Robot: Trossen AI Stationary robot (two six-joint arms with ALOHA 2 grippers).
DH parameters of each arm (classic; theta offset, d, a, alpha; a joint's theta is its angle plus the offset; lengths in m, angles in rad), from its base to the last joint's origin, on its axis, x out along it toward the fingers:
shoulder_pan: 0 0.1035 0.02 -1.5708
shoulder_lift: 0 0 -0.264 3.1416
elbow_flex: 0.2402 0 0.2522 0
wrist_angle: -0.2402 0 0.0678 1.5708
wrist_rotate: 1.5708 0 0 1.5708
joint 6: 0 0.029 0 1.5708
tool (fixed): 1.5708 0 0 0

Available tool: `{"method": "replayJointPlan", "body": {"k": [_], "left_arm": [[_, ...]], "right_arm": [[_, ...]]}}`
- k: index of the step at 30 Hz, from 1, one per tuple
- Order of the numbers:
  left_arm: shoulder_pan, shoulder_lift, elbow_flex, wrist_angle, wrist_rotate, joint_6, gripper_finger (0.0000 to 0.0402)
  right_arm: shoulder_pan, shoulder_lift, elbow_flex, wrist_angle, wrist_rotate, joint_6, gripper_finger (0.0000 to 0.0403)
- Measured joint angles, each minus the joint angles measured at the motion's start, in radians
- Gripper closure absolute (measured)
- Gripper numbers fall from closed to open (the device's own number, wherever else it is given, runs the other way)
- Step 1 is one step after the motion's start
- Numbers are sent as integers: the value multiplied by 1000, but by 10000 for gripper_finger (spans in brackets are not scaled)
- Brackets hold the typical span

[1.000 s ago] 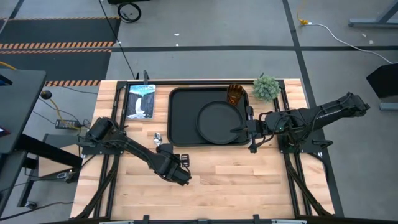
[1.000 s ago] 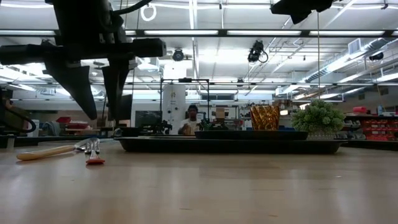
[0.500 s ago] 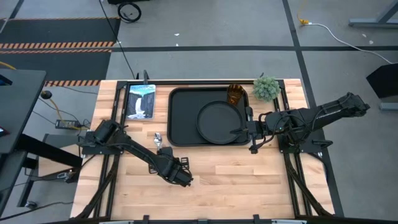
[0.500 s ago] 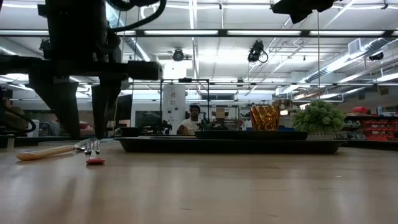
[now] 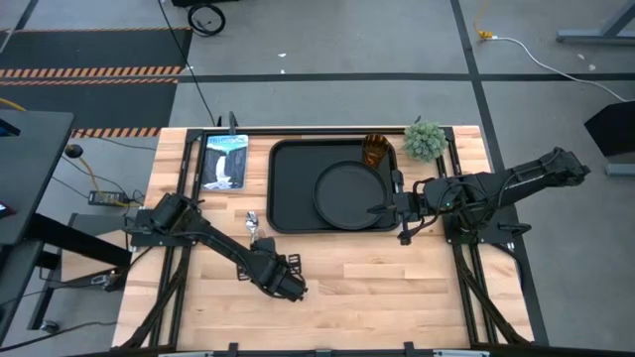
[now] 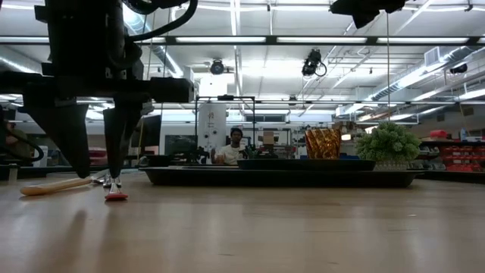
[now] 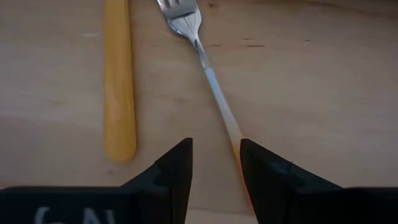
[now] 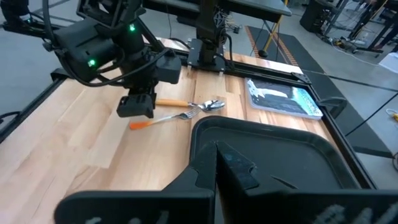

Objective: Pick and place plate/cup/fork/spoon on tray
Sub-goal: Put the orange fork to the left of the black plate on the black tray

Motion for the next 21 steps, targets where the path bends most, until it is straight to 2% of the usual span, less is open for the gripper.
{"method": "replayJointPlan", "body": {"k": [21], "left_arm": [[31, 22, -29, 33, -28, -24, 260]], "right_arm": [[1, 0, 0, 4, -17, 5, 394]]}}
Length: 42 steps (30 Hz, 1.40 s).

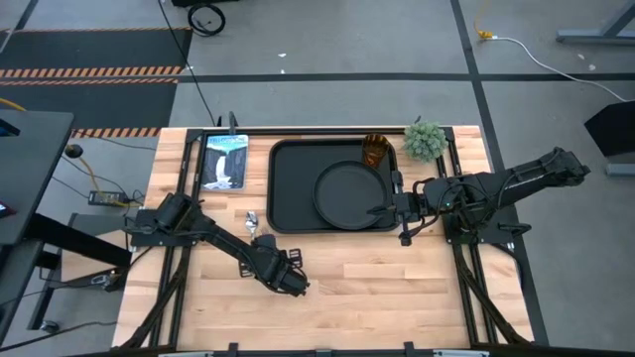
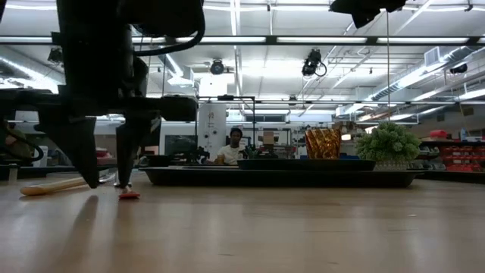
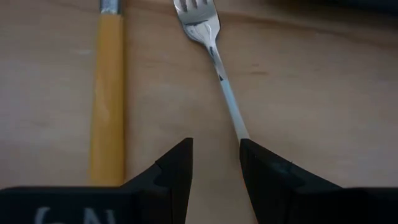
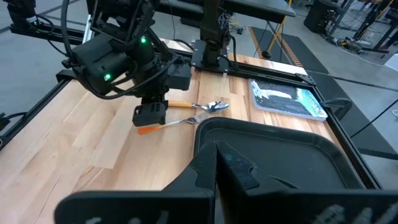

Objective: Pick and place plate/cup/fork/spoon on tray
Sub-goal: Put the orange fork to the left of the black plate on the black tray

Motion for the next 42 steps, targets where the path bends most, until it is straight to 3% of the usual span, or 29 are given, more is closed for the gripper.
{"method": "replayJointPlan", "body": {"k": [13, 30, 42], "left_arm": [[5, -12, 12, 32, 21, 32, 260], [18, -14, 13, 50, -72, 43, 260], [54, 7, 15, 72, -38, 86, 261]], "right_arm": [[0, 0, 0, 1, 0, -21, 394], [-1, 0, 0, 25, -5, -11, 394], [-1, 0, 0, 15, -27, -12, 394]]}}
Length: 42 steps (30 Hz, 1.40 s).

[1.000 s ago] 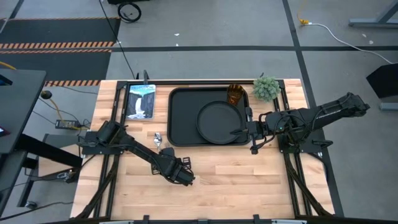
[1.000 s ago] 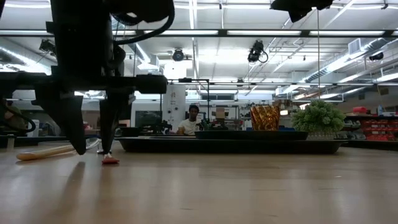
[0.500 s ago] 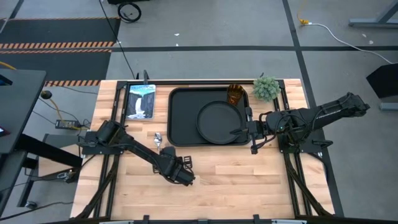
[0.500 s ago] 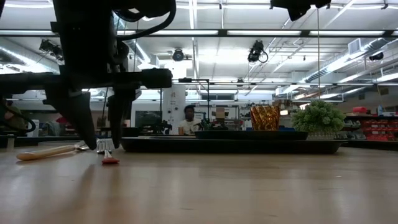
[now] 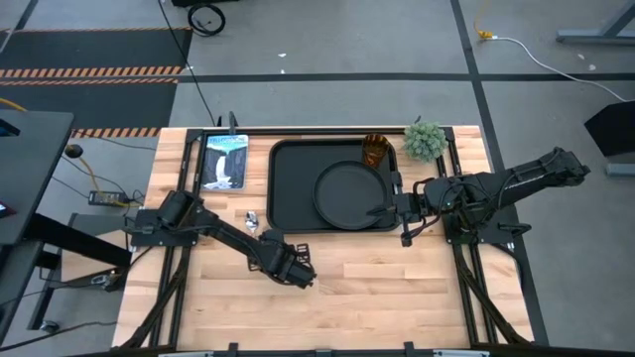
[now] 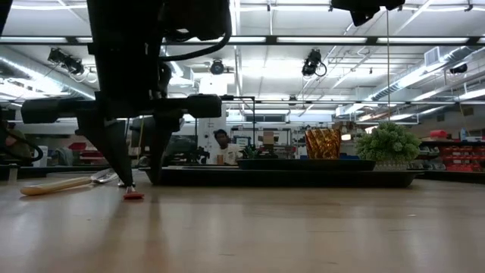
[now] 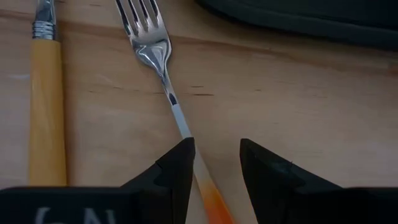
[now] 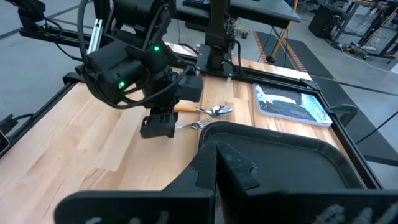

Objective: Pick and place plate/cup/fork/spoon on tray
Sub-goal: Put the orange fork to the left of the black plate on the black tray

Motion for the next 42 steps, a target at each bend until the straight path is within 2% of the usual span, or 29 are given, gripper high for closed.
{"method": "replayJointPlan", "body": {"k": [24, 42], "left_arm": [[-66, -42, -3, -32, -13, -59, 261], [-23, -37, -2, -72, -8, -54, 261]], "right_arm": [[0, 0, 0, 8, 0, 1, 394], [0, 0, 0, -6, 0, 2, 394]]}}
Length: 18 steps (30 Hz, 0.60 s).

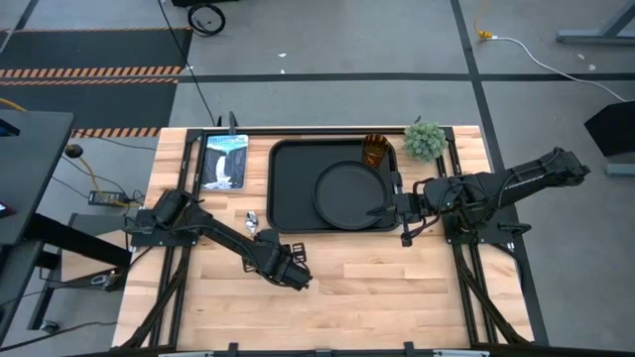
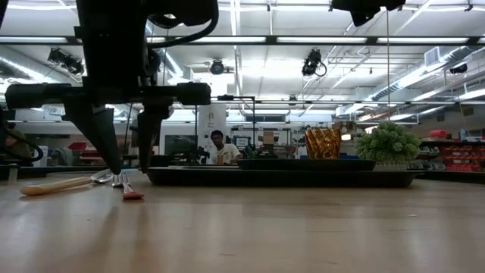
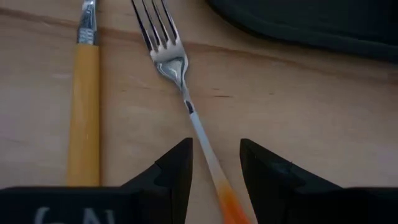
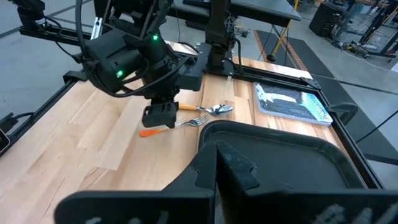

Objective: Pick and place plate/cup/fork/spoon on tray
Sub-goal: Put the orange fork to the left of the black plate on the black tray

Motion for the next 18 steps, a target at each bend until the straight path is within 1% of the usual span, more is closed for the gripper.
{"method": "replayJointPlan", "body": {"k": [5, 9, 14, 18], "left_arm": [[-5, 27, -11, 21, 42, -5, 263], [-4, 31, -17, 23, 36, -13, 276], [3, 31, -17, 28, 48, 20, 299], [-3, 31, -17, 30, 72, 48, 326]], "right_arm": [[2, 0, 0, -12, 0, 0, 394], [9, 0, 0, -10, 0, -1, 394], [19, 0, 0, -6, 0, -2, 394], [20, 0, 0, -7, 0, -1, 394]]}}
